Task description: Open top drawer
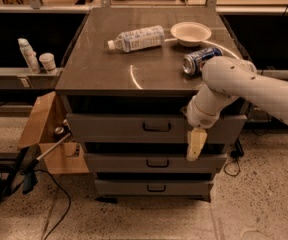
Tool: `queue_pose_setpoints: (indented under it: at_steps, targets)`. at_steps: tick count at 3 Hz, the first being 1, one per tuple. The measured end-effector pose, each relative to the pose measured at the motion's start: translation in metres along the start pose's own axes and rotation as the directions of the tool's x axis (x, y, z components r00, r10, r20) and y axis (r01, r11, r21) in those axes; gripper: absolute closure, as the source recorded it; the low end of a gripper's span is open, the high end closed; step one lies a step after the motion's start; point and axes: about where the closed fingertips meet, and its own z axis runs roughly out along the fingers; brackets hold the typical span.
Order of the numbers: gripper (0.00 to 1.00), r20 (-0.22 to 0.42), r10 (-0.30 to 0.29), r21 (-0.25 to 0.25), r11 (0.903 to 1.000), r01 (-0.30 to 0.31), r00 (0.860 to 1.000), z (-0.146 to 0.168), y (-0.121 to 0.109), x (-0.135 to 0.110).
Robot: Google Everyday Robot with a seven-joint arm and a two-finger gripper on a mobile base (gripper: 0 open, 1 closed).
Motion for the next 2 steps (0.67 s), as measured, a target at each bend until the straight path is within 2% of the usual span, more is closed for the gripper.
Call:
queue_pose_setpoints:
  at_steps: [2]
  targets:
    - [0.0, 0.001, 0.06, -0.078, 0.9952, -0.06, 0.998, 0.003, 0.027, 0.019]
